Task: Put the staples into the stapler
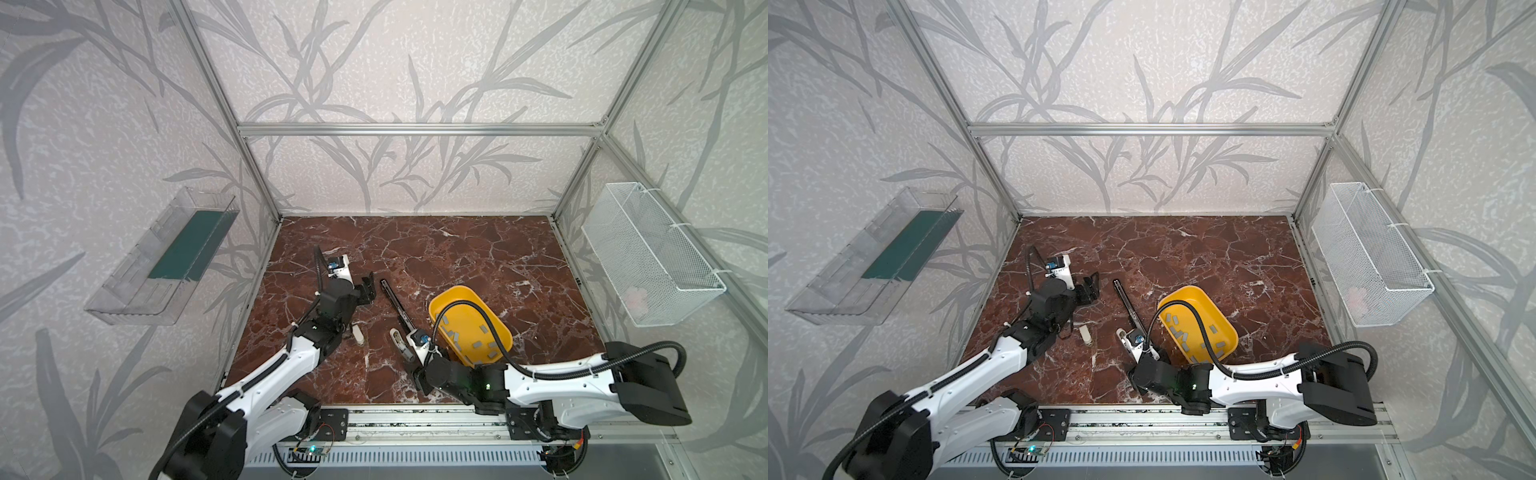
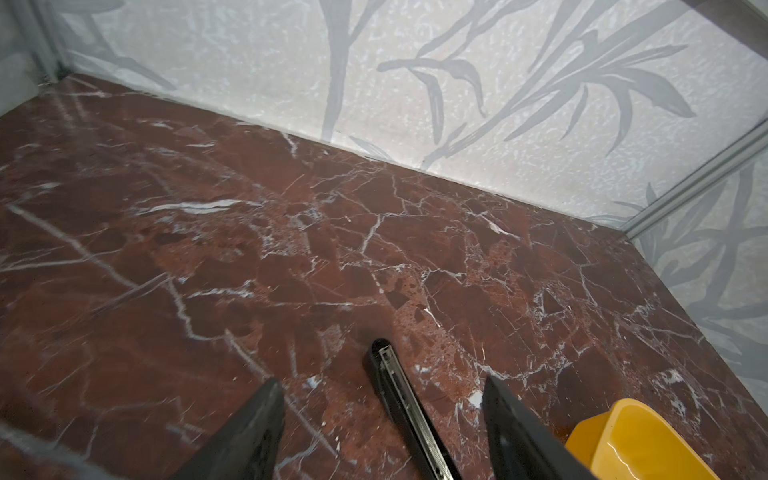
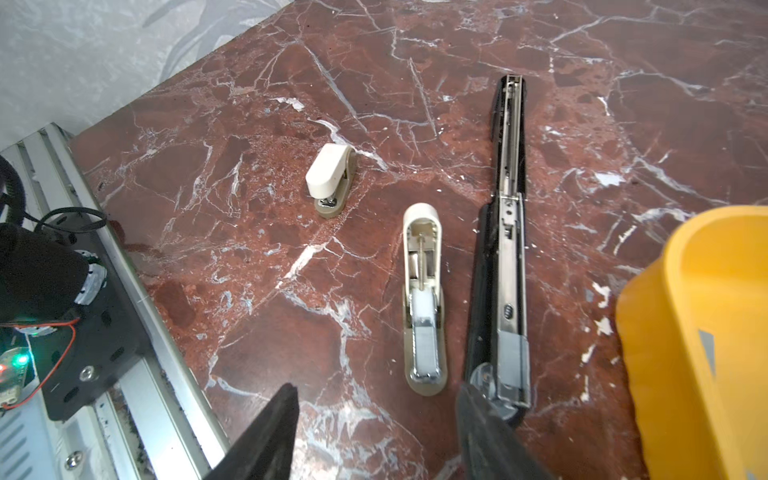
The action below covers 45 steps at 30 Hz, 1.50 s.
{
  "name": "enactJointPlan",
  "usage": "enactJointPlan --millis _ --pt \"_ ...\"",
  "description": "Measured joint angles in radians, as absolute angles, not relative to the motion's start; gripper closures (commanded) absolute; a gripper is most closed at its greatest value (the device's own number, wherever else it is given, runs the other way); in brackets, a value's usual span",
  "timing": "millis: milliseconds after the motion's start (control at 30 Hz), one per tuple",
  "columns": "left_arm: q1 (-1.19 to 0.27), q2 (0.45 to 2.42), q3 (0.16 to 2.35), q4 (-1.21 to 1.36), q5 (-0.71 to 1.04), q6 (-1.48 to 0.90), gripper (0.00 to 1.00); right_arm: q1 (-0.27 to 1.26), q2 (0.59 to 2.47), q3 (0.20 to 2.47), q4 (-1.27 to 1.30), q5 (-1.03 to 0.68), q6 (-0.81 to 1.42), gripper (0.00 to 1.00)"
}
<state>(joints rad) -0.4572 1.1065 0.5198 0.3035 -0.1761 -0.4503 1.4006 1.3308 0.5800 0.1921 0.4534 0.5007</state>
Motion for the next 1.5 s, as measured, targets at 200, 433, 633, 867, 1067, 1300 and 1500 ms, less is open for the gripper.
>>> enactJointPlan --millis 200,433,633,867,1067,1300,1500 --pt "-0.458 1.146 0.502 0.299 -0.152 -0.400 0.23 1.401 1.296 0.514 0.149 0.456 0.509 0.43" --pt "-0.458 1.158 0.502 0.299 -0.097 -0.377 0.23 1.401 1.349 0.506 0.130 0.439 0.508 0.44" --pt "-0.458 1.176 0.505 0.292 -0.063 -0.374 0.23 1.401 1.462 0.533 0.138 0.409 0.507 0.45" --pt "-0.458 1.176 0.514 0.280 -0.054 -0.373 0.23 1.401 1.577 0.607 0.163 0.400 0.508 0.46" --pt "-0.458 1.176 0.517 0.273 -0.054 -0.373 0.23 1.376 1.642 0.632 0.191 0.399 0.525 0.46" --pt "-0.458 1.176 0.517 0.264 -0.054 -0.373 0.23 1.357 1.666 0.637 0.233 0.403 0.527 0.46" --pt "-0.458 1.175 0.517 0.262 -0.054 -0.373 0.23 1.340 1.700 0.638 0.304 0.405 0.523 0.48"
